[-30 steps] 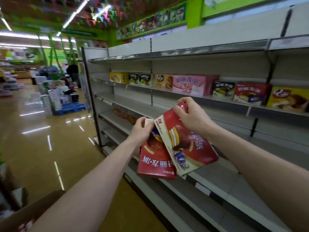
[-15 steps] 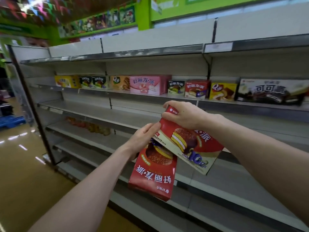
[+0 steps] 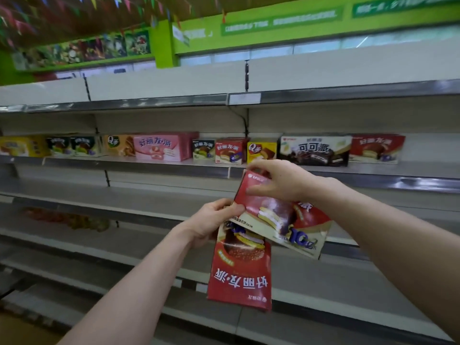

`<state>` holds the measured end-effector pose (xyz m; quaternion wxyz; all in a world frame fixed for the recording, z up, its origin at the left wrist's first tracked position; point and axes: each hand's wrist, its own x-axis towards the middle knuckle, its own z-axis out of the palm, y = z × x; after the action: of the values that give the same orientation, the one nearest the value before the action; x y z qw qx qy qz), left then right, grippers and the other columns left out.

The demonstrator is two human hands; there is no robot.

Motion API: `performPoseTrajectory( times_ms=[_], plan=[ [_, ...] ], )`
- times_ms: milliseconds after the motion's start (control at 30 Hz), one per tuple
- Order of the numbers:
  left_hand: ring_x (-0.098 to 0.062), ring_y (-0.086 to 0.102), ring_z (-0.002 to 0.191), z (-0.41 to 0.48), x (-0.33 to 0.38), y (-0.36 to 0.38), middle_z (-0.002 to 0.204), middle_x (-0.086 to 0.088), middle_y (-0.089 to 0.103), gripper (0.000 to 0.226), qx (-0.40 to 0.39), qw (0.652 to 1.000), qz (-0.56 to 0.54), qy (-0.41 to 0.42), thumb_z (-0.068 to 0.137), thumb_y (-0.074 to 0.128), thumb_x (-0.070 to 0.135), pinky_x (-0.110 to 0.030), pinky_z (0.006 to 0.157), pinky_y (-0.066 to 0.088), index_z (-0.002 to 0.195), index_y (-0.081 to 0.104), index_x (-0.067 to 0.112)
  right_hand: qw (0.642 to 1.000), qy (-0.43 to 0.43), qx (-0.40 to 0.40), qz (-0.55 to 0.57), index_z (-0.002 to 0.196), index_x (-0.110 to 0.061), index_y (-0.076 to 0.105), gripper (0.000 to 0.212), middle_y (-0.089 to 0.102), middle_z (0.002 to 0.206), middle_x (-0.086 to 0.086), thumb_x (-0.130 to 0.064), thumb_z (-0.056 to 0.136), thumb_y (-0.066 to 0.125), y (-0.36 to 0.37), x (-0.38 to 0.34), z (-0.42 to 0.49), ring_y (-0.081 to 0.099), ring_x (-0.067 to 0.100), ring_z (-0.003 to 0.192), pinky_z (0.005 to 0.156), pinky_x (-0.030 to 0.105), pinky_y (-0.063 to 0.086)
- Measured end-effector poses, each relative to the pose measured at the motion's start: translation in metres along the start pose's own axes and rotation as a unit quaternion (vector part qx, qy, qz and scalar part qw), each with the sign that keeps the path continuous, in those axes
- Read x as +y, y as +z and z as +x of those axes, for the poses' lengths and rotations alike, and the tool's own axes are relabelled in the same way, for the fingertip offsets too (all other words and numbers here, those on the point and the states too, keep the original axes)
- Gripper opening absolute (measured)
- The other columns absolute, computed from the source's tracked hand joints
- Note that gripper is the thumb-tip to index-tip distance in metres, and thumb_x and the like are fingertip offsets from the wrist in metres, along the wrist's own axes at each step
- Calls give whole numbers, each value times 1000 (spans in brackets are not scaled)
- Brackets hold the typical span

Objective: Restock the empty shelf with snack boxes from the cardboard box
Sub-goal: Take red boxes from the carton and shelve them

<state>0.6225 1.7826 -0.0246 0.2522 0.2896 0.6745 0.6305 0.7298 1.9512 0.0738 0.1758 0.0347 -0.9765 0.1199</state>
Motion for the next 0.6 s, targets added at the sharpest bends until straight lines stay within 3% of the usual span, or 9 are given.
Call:
performPoseTrajectory(
  times_ms=[133,267,367,467,533,600],
  plan=[
    [-34,68,103,17,1,32,110,-14,72,70,23,999,-40,1,67,82,44,-52,96,51,124,56,14,991,122,13,53,137,-27,46,65,60,123,0,-52,81,67,-26,53,-33,62,16,100,87,35,55],
    [-33,69,101,32,3,72,107,-12,73,63,55,996,-74,6,71,80,45,-52,94,51,123,58,17,952,219,48,211,141,-19,37,72,59,122,1,-40,82,72,-38,100,-64,64,12,97,72,26,57],
    [-33,69,101,43,6,103,107,-12,73,81,73,993,-86,17,56,82,54,-55,97,49,124,58,16,912,276,34,300,125,-21,45,54,65,108,-1,-29,81,75,-44,129,-85,66,15,94,74,34,57],
    [-33,69,102,55,13,132,110,-12,72,105,80,993,-83,16,43,86,66,-54,97,50,129,54,17,901,290,32,322,115,-25,51,38,68,104,0,-22,84,72,-55,150,-104,67,17,93,80,39,57],
    [-34,69,101,62,19,151,112,-14,71,101,64,993,-94,10,49,87,62,-53,95,51,131,51,15,897,290,52,329,113,-23,53,33,68,100,0,-20,86,71,-66,162,-116,67,15,90,74,35,56],
    [-35,70,93,67,25,170,109,-16,71,84,53,993,-107,4,61,85,50,-51,87,55,128,51,13,891,290,82,340,110,-20,54,29,67,94,-1,-17,86,70,-79,173,-128,66,13,85,69,31,53]
  ],
)
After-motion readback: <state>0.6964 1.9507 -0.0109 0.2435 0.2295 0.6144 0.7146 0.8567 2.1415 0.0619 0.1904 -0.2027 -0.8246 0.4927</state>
